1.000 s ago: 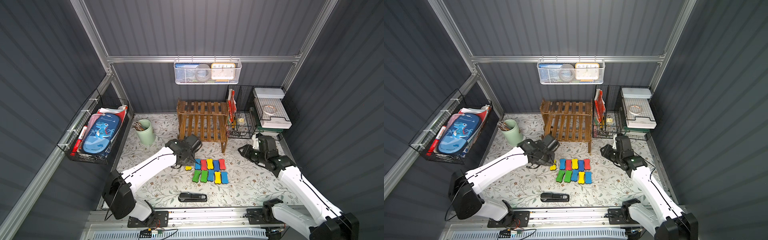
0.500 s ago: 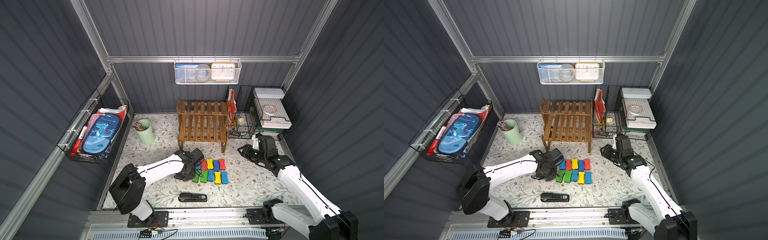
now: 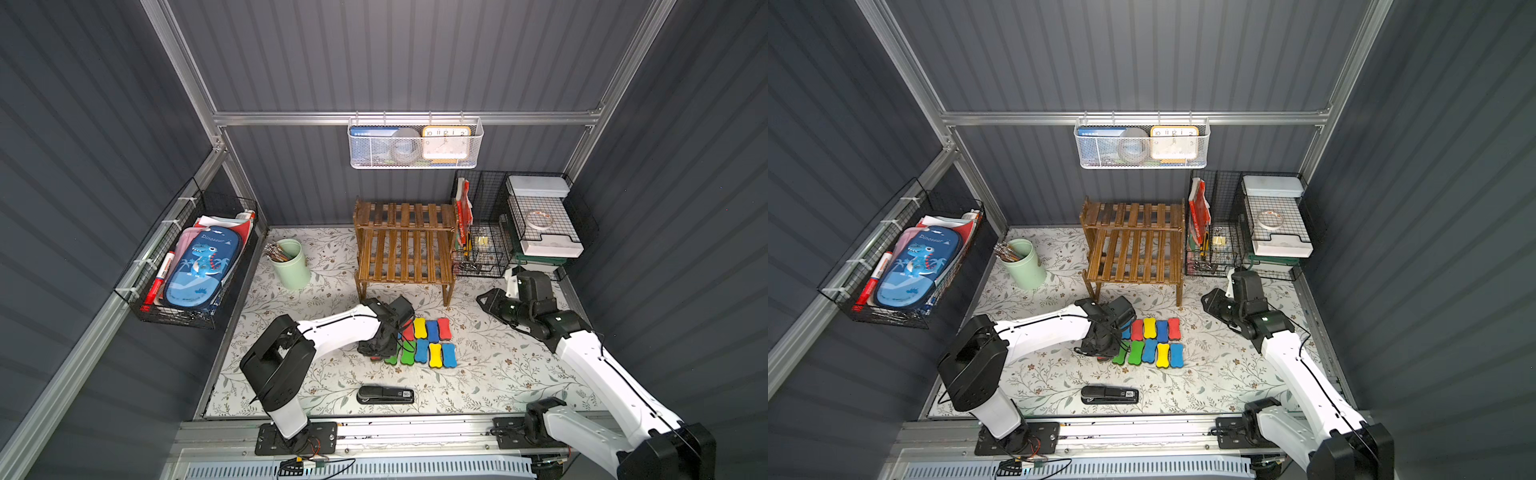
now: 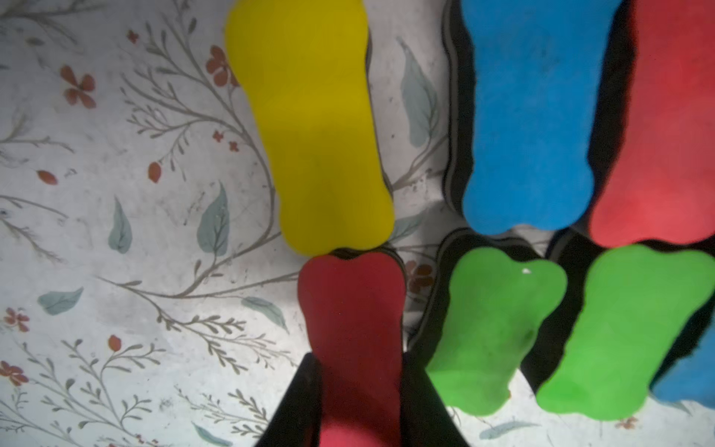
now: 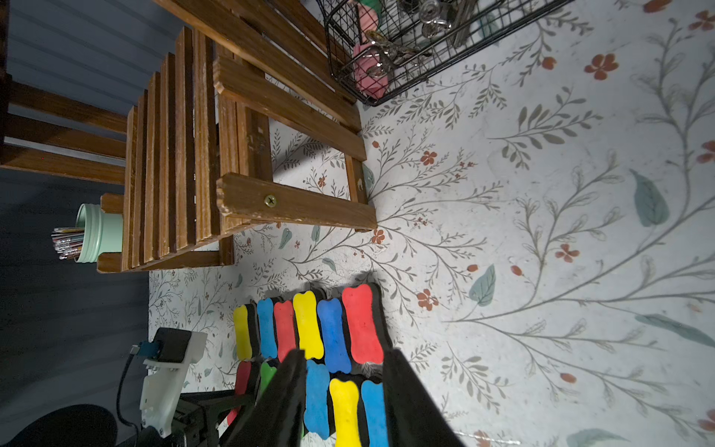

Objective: Remove the whiteboard erasers from the shelf
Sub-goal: Place the whiteboard eraser at the center of the board, then reset both arms

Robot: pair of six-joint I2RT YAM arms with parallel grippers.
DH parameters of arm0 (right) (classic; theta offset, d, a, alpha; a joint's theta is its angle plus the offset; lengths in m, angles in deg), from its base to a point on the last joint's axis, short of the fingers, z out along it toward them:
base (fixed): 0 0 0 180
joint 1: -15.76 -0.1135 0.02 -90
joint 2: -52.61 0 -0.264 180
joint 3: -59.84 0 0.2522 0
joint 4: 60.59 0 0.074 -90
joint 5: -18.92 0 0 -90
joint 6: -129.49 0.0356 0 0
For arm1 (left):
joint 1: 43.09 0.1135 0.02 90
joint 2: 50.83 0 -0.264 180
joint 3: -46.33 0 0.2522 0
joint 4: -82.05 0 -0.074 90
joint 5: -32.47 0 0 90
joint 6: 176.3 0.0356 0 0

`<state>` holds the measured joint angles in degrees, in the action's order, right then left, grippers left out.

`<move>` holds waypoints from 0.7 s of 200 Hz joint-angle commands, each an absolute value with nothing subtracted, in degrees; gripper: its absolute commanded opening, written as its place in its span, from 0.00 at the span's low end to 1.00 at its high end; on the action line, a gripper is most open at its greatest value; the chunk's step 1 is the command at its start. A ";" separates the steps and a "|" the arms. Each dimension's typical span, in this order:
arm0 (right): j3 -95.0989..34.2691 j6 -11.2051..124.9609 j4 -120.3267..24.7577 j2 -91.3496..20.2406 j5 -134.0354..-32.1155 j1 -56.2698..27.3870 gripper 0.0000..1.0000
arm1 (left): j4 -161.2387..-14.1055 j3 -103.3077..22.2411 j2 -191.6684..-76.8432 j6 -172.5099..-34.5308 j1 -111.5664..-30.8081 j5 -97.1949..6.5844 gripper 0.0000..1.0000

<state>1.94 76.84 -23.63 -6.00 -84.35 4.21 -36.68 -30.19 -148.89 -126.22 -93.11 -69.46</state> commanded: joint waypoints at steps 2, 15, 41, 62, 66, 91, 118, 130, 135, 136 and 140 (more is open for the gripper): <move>1.41 76.05 -23.42 -4.81 -84.45 4.50 0.38 | -35.68 -31.63 -149.84 -124.65 -92.57 -71.25 0.37; 1.47 76.20 -23.45 -4.45 -84.26 4.49 0.38 | -35.44 -31.66 -149.79 -124.93 -92.52 -71.55 0.53; 1.64 76.54 -23.45 -4.09 -83.90 4.57 0.38 | -34.28 -32.27 -148.12 -125.20 -92.71 -73.30 0.68; 1.60 76.67 -23.45 -3.86 -83.99 4.58 0.38 | -33.43 -32.68 -143.96 -125.58 -93.00 -73.89 0.78; 1.60 76.71 -23.53 -3.77 -84.00 4.60 0.38 | -33.04 -33.04 -142.99 -125.53 -93.16 -74.26 0.80; 1.38 77.11 -23.87 -3.55 -84.03 4.60 0.40 | -29.83 -35.81 -136.55 -125.16 -93.14 -78.72 0.99; 0.92 77.37 -23.96 -3.64 -84.21 4.60 0.42 | -27.85 -38.69 -130.56 -121.05 -88.41 -87.82 0.99; 0.82 77.40 -23.89 -3.71 -84.09 4.58 0.42 | -29.21 -38.64 -127.87 -118.67 -83.78 -90.67 0.99; 0.77 77.46 -23.98 -3.62 -84.06 4.55 0.42 | -30.72 -38.13 -126.73 -117.31 -82.01 -91.89 0.99; 0.74 77.46 -23.98 -3.59 -84.03 4.58 0.42 | -31.04 -38.02 -126.57 -117.10 -81.71 -92.12 0.99; 0.86 77.55 -24.06 -3.55 -84.00 4.60 0.42 | -32.48 -37.42 -125.63 -115.86 -80.75 -93.17 0.99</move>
<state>1.94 77.16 -23.65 -4.19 -84.33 4.32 -31.98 -38.15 -129.72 -122.24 -87.40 -83.45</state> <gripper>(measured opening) 0.417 0.992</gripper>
